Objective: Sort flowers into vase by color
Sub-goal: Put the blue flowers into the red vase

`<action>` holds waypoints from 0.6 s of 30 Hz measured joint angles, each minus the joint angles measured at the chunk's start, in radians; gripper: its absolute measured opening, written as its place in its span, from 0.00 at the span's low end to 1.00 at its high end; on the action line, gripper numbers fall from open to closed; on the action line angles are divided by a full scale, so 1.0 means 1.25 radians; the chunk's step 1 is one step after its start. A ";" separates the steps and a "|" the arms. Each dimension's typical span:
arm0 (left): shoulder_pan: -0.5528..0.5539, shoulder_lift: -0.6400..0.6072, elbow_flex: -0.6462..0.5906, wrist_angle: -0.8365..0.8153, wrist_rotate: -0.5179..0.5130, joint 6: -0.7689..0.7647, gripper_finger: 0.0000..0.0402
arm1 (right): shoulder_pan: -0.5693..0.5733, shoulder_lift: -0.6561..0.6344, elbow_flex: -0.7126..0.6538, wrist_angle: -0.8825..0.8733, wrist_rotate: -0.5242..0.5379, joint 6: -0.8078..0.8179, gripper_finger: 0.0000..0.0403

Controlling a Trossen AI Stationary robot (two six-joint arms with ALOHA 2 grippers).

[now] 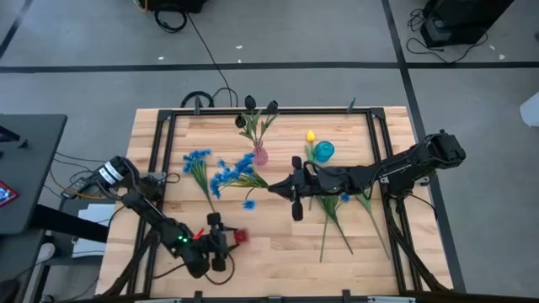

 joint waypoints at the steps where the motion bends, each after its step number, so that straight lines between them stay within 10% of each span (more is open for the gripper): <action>1: 0.013 0.000 0.000 0.000 0.003 0.012 0.60 | 0.000 0.000 0.000 0.015 0.000 -0.008 0.05; 18: 0.271 -0.002 0.000 0.179 0.315 0.325 0.60 | -0.007 -0.009 0.000 0.009 -0.013 -0.035 0.05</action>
